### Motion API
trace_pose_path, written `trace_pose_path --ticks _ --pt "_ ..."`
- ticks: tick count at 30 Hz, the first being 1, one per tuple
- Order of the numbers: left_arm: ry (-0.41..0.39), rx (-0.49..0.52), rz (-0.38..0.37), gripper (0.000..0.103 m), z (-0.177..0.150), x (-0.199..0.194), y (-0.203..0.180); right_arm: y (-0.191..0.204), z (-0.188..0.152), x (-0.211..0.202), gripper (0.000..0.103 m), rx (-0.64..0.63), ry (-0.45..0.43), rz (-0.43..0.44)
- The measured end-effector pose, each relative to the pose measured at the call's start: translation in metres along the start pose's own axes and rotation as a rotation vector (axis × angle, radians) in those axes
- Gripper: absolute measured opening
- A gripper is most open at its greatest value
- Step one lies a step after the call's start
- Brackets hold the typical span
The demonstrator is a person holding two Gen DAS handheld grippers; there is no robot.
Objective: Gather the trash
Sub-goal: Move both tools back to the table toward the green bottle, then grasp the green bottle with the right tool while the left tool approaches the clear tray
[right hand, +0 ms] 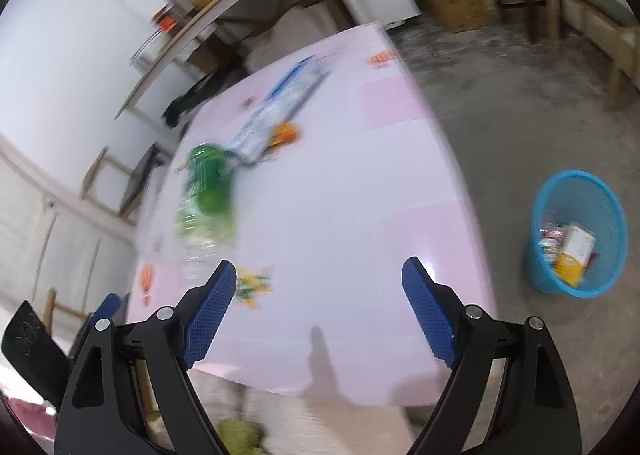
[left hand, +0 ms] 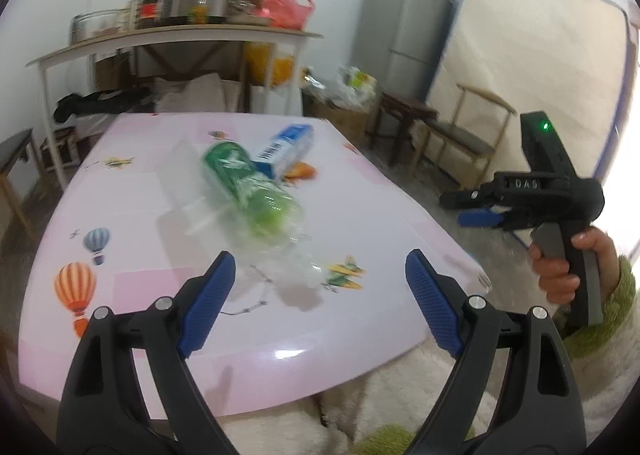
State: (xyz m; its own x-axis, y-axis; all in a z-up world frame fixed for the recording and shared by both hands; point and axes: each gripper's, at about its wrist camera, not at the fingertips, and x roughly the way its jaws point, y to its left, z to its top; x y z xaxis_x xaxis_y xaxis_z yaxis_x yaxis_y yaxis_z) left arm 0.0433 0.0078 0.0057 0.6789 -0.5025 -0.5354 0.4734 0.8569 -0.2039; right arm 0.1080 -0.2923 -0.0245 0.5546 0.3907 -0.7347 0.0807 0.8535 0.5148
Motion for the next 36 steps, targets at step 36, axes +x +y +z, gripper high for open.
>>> trace_pose_path --ticks 36 --pt "0.118 -0.427 0.271 0.083 0.011 0.059 0.17 0.13 0.069 0.177 0.082 -0.232 0.307 0.05"
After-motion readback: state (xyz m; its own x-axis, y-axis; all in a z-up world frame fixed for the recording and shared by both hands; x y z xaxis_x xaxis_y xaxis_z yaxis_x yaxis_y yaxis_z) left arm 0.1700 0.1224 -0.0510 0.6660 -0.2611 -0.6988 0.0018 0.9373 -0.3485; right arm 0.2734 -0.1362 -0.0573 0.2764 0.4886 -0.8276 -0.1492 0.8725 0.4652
